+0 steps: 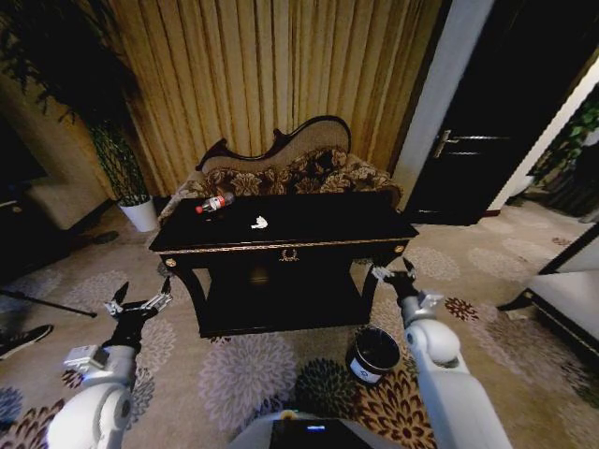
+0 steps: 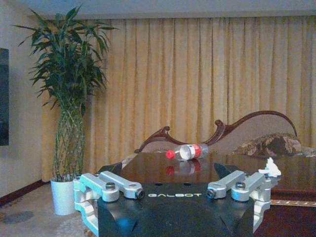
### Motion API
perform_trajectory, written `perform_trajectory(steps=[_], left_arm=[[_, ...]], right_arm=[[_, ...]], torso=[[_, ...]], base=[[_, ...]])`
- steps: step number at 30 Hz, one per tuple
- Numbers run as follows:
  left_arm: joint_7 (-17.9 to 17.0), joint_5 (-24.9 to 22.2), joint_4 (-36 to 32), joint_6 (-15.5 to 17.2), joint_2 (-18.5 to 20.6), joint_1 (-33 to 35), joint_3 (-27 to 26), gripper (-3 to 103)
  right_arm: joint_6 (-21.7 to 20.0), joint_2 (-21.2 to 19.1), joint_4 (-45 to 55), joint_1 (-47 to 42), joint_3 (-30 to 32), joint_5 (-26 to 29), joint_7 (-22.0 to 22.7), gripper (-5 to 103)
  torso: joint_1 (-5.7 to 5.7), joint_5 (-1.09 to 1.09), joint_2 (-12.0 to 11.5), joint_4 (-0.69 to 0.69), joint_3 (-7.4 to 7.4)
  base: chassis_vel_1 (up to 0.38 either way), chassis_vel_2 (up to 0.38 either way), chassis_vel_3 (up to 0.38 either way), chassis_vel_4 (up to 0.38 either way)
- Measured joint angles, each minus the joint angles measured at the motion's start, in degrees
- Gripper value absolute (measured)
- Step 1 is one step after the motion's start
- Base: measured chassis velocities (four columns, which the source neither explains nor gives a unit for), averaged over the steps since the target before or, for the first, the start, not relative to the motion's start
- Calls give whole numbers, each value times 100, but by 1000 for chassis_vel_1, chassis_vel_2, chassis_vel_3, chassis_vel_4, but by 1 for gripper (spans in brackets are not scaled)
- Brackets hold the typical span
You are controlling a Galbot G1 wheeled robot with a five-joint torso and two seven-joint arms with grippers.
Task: Move to the front of the table and place the trash on the table into the trash bin.
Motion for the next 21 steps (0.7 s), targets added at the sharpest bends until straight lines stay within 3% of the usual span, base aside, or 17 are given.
perform_trajectory(steps=[3, 11, 16, 21], left_arm=[[-8, -30, -11, 4, 40, 18, -21, 100], [-23, -277, -70, 160, 155, 13, -78, 100], [-139, -659, -175, 530, 310, -39, -139, 100], [-218, -724, -162, 820, 544, -176, -256, 100]], right_arm=[[-223, 69, 231, -4, -167, 26, -1, 100], [-88, 136, -92, 179, -314, -311, -2, 100], [30, 137, -260, 234, -237, -404, -2, 100], [92, 134, -272, 203, -135, -409, -2, 100]], torso=[[0, 0, 0, 0, 0], [0, 2, 0, 1, 0], [0, 1, 0, 0, 0], [0, 1, 0, 0, 0]], base=[[0, 0, 0, 0], [0, 0, 0, 0], [-23, 9, 11, -18], [-63, 61, 51, -66]])
